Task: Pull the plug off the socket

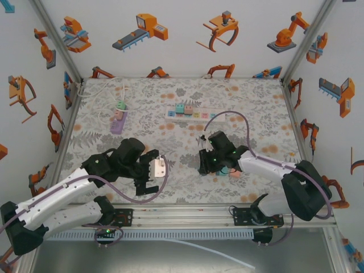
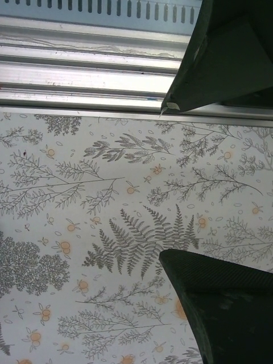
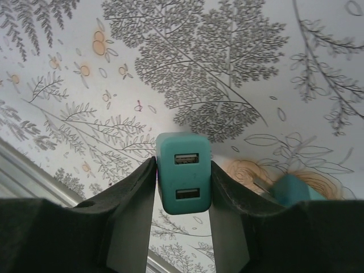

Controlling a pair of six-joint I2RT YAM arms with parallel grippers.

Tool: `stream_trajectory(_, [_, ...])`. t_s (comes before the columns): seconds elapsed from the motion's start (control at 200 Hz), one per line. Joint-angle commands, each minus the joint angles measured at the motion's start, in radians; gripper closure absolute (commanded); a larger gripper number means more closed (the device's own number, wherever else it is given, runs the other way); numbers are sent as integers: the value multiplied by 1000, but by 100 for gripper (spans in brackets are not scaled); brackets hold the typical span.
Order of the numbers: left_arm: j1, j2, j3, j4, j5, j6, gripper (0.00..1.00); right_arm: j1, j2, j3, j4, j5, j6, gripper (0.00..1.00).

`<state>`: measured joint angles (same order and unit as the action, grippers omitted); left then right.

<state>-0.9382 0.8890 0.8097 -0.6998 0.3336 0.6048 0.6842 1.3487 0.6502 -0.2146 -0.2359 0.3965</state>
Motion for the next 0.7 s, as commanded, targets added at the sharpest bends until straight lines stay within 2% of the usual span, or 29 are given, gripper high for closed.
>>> stream_trajectory(0.0, [-14, -13, -3, 33, 8, -34, 3, 5, -42, 8, -34, 73, 12, 57])
stream_trajectory(0.32, [-22, -36, -37, 146, -39, -111, 3, 6, -98, 58, -54, 102, 7, 55])
stream_trajectory(0.481, [-22, -61, -67, 271, -53, -158, 3, 5, -172, 97, -53, 150, -14, 55])
stream_trajectory(0.621, [-22, -69, -112, 399, -105, -187, 3, 6, -236, 99, 24, 219, -85, 55])
stream_trajectory(0.696, [-19, -56, -141, 486, -171, -212, 3, 6, -260, 85, 111, 257, -135, 55])
